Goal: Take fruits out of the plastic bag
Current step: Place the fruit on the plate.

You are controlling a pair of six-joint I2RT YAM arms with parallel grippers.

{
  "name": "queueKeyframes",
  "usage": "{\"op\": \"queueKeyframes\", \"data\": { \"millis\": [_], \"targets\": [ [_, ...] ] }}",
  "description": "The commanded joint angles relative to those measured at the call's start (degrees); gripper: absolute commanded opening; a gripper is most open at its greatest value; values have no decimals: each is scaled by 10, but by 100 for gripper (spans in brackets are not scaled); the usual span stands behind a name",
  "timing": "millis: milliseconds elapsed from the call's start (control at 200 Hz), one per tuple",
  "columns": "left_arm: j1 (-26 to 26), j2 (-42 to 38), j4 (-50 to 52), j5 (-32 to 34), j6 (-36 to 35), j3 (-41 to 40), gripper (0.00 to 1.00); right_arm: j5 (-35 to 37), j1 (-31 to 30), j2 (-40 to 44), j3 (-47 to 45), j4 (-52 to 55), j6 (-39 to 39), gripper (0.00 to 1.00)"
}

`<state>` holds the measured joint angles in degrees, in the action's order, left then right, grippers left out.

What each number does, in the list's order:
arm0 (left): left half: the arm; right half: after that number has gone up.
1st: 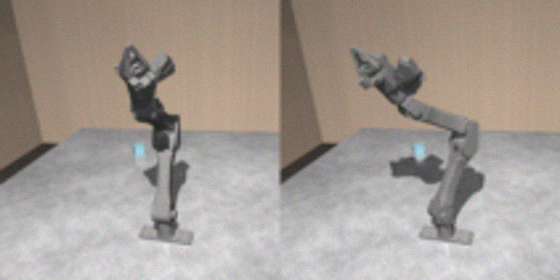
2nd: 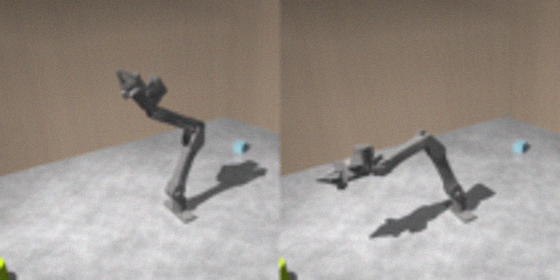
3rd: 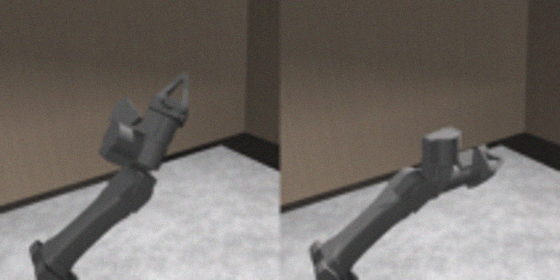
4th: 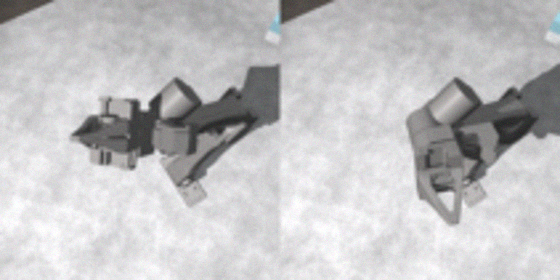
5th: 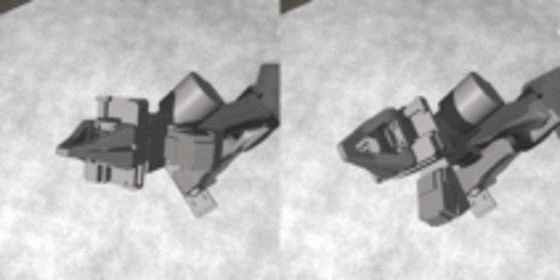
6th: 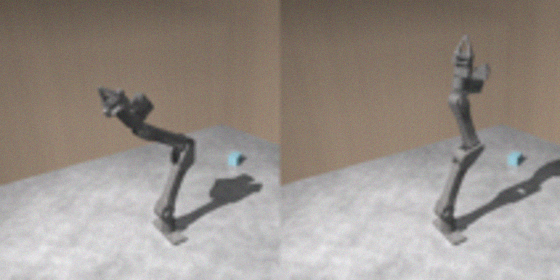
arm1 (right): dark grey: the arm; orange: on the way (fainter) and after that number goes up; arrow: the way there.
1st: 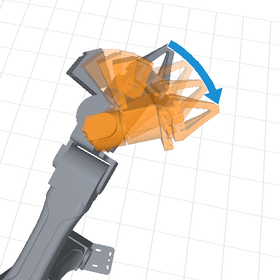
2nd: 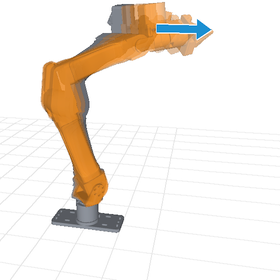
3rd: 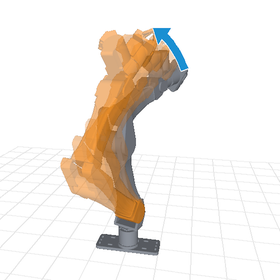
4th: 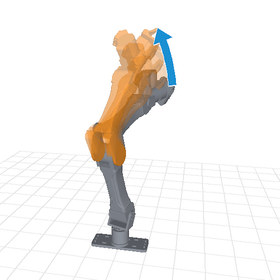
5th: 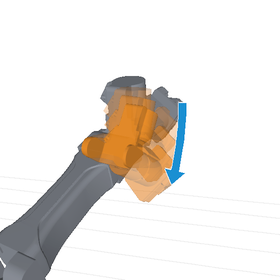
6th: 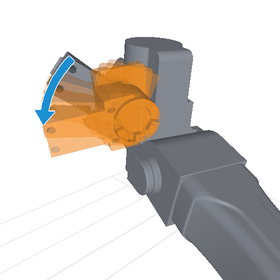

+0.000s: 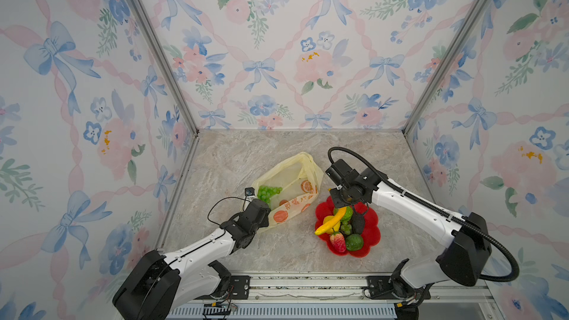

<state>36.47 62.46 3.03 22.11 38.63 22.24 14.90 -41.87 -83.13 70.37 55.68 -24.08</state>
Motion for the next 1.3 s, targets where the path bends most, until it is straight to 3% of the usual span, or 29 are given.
{"op": "queueKeyframes", "data": {
  "millis": [0, 485, 1295],
  "targets": [
    [-7, 4, 7, 19, -30, 18, 0, 24, 13, 36, -33, 62, -40, 15],
    [-23, 6, -5, 17, -83, 23, 0, 40, 31, 118, -137, 147, -167, 15],
    [-30, -15, -20, -4, -93, 9, 0, 115, 23, 19, -161, 155, -215, 14]
  ]
}}
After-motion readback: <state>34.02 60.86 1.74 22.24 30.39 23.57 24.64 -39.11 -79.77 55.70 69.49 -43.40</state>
